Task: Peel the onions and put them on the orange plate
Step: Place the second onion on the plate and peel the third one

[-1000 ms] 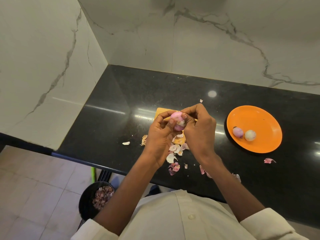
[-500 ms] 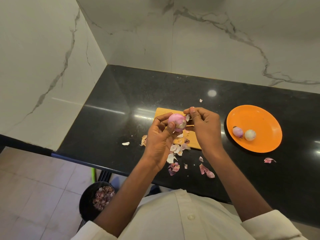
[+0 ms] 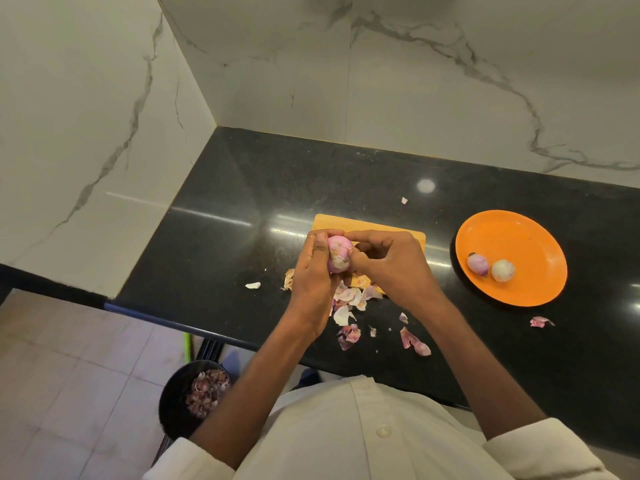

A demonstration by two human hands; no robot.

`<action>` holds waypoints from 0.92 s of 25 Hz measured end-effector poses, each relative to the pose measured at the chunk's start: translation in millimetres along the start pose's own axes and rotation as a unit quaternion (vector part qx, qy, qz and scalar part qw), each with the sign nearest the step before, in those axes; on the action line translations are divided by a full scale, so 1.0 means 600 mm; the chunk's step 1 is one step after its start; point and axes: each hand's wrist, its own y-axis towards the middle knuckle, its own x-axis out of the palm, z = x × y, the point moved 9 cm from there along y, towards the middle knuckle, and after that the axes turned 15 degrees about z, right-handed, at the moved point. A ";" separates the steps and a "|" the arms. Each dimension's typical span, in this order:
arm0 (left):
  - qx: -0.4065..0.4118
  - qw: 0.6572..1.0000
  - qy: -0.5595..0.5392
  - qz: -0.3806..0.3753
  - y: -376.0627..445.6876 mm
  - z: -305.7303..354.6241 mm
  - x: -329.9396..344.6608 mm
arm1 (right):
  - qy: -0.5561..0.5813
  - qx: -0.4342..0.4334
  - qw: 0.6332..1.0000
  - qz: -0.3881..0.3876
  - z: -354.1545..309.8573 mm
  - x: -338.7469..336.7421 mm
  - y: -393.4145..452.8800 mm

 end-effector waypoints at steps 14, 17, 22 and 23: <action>0.093 0.989 0.117 0.003 -0.009 0.021 0.020 | -0.062 -0.001 0.995 0.075 0.004 0.010 0.006; 0.087 0.992 0.096 0.014 -0.007 0.022 0.019 | -0.042 0.016 0.996 0.078 0.008 0.011 0.009; 0.054 0.996 0.066 0.028 0.002 0.014 0.017 | 0.000 0.062 0.996 0.070 0.017 0.011 0.014; 0.048 0.997 0.058 0.026 0.002 0.012 0.017 | 0.002 0.066 0.995 0.070 0.019 0.011 0.014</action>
